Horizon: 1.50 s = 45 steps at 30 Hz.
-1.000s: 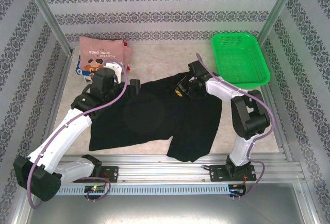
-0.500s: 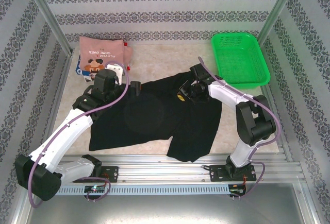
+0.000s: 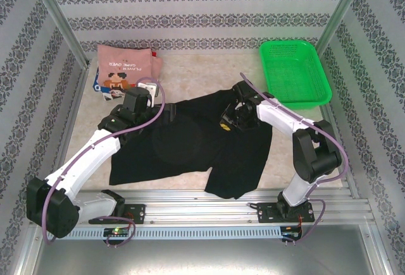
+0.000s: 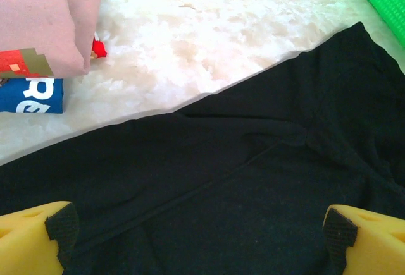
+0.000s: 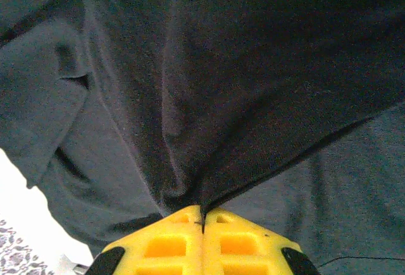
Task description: Fold and stack the t-shirts
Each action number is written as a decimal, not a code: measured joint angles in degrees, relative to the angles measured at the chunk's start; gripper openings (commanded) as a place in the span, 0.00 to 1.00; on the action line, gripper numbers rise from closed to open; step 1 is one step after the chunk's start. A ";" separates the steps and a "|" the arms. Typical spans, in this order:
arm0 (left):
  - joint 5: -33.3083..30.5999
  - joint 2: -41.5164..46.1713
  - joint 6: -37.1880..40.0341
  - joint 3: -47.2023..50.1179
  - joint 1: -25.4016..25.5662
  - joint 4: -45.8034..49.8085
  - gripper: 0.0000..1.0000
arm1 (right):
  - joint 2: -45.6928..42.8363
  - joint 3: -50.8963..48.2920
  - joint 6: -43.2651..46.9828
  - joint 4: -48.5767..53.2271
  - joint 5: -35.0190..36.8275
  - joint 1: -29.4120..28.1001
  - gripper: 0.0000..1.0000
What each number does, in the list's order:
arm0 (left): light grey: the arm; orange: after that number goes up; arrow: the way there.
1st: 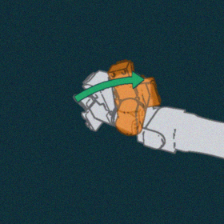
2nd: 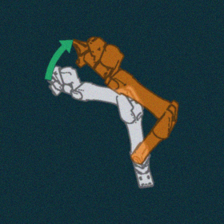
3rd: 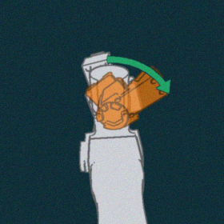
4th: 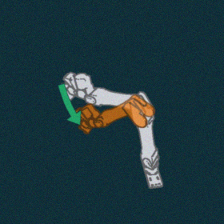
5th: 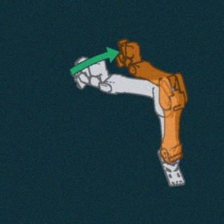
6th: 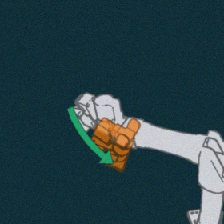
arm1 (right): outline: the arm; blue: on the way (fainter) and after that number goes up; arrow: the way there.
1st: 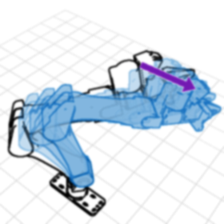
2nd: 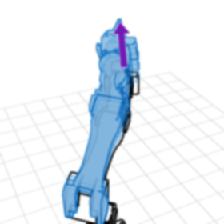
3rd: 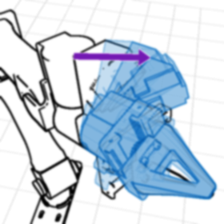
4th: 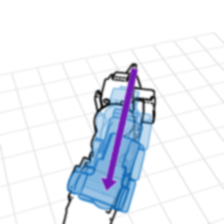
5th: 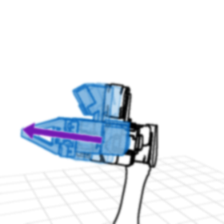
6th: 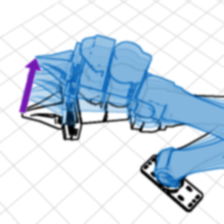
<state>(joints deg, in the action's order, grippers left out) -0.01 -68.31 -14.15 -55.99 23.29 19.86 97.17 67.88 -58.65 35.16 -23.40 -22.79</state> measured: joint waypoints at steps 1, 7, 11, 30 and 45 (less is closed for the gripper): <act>0.00 -0.09 -0.02 0.00 0.00 -0.13 1.00 | 0.07 -0.17 0.35 0.24 0.02 0.00 0.06; -0.02 -1.64 -0.66 0.00 0.00 -1.16 1.00 | 2.43 -0.70 2.45 0.79 0.02 0.17 0.27; -0.20 -2.67 -1.33 0.07 0.00 -1.16 1.00 | 1.64 -0.96 5.70 3.74 0.85 1.40 0.40; 3.02 -6.51 -2.78 -3.21 0.00 -2.78 1.00 | 3.82 -3.98 21.44 4.04 9.22 17.18 0.32; 3.04 -1.09 -2.99 -5.66 0.00 -2.71 1.00 | 10.51 0.31 23.06 0.33 9.01 17.70 0.30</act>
<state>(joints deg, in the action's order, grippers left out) 3.03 -69.41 -17.15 -61.65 23.29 17.15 107.68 68.18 -35.59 35.48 -14.39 -5.08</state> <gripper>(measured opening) 0.999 0.303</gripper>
